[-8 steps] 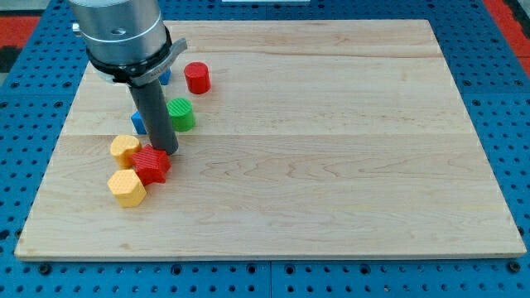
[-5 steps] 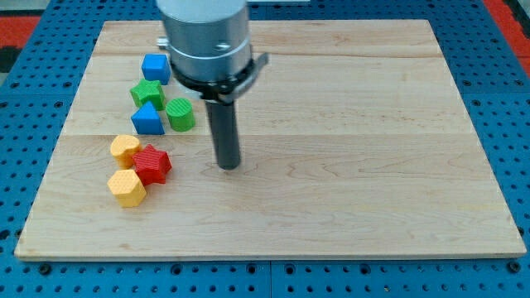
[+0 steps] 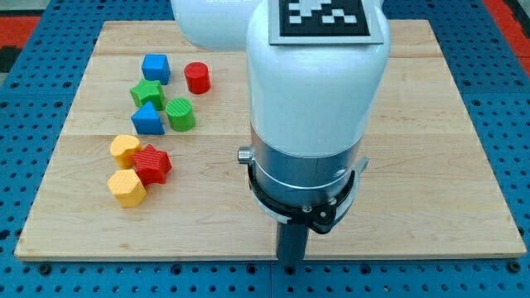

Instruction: Push the yellow hexagon close to the left of the red star

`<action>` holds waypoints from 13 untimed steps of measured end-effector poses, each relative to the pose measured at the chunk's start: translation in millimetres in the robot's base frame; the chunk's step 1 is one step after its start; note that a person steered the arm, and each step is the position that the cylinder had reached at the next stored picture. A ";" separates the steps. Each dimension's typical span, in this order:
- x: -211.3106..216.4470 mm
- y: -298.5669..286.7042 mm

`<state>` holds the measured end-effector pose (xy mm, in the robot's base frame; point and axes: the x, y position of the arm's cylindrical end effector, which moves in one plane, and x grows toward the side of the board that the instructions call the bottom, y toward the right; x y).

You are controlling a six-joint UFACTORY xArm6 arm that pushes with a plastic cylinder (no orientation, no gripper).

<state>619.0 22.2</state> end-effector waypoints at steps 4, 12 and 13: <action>-38.7 -156.3; -60.1 -276.0; -79.7 -270.2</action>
<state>539.4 -248.0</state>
